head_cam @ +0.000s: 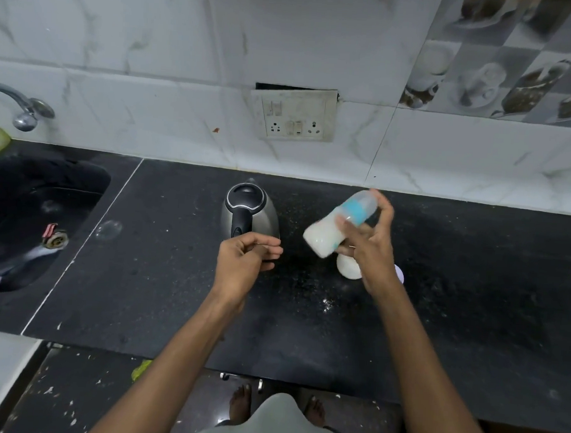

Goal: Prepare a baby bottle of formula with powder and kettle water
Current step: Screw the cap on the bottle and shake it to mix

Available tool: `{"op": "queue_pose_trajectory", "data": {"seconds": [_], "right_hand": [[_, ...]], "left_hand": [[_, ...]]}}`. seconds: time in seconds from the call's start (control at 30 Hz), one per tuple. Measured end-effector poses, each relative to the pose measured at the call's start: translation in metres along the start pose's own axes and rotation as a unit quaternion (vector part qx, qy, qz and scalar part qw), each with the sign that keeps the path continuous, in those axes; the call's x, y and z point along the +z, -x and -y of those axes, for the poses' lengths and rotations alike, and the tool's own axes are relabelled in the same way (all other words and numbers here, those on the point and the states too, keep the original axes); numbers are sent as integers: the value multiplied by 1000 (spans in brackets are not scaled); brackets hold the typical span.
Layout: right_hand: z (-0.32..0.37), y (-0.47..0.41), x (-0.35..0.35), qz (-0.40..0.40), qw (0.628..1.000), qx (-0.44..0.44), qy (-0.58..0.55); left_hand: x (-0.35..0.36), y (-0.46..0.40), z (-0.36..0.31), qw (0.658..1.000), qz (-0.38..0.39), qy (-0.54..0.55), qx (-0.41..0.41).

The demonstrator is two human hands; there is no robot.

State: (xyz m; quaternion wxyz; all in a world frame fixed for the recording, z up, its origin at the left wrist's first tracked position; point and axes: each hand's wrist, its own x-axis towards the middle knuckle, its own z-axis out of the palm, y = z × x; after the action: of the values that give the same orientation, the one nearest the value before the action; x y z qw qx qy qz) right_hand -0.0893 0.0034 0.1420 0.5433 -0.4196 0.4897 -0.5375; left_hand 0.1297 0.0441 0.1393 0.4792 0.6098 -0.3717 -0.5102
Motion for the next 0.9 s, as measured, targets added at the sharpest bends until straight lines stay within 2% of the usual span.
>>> {"op": "queue_pose_trajectory", "data": {"seconds": [0.03, 0.07, 0.13, 0.17, 0.23, 0.27, 0.37, 0.47, 0.6, 0.7, 0.8, 0.83, 0.9], "right_hand": [[-4, -2, 2, -32, 999, 8, -30], [-6, -3, 8, -25, 999, 19, -17], [-17, 3, 19, 49, 997, 20, 59], [-24, 6, 22, 56, 997, 18, 56], [-25, 7, 23, 8, 1000, 26, -12], [-24, 6, 22, 9, 999, 29, -15], [-24, 7, 21, 110, 991, 9, 77], [-24, 6, 20, 38, 999, 22, 14], [-20, 7, 24, 101, 994, 28, 42], [-13, 4, 21, 30, 999, 33, -31], [-5, 3, 21, 121, 991, 30, 49], [-4, 3, 21, 121, 991, 24, 47], [0, 0, 16, 65, 997, 29, -5]], "left_hand": [[0, -1, 0, 1000, -5, 6, 0], [2, -2, 0, 1000, -11, 11, -1], [4, -1, 0, 999, -13, 24, -16], [4, -2, 1, 999, -12, 31, -23], [3, -4, 2, 998, -27, 45, -27], [3, -5, 4, 998, -39, 44, -28], [3, -8, 5, 998, -40, 32, -36], [8, -14, 2, 999, -29, 23, -27], [14, -18, 1, 1000, -23, 12, -16], [14, -23, 2, 999, -31, 18, -12], [13, -24, 4, 999, -36, 18, -14], [13, -24, 4, 999, -35, 20, -17], [13, -24, 4, 999, -36, 29, -19]]}}
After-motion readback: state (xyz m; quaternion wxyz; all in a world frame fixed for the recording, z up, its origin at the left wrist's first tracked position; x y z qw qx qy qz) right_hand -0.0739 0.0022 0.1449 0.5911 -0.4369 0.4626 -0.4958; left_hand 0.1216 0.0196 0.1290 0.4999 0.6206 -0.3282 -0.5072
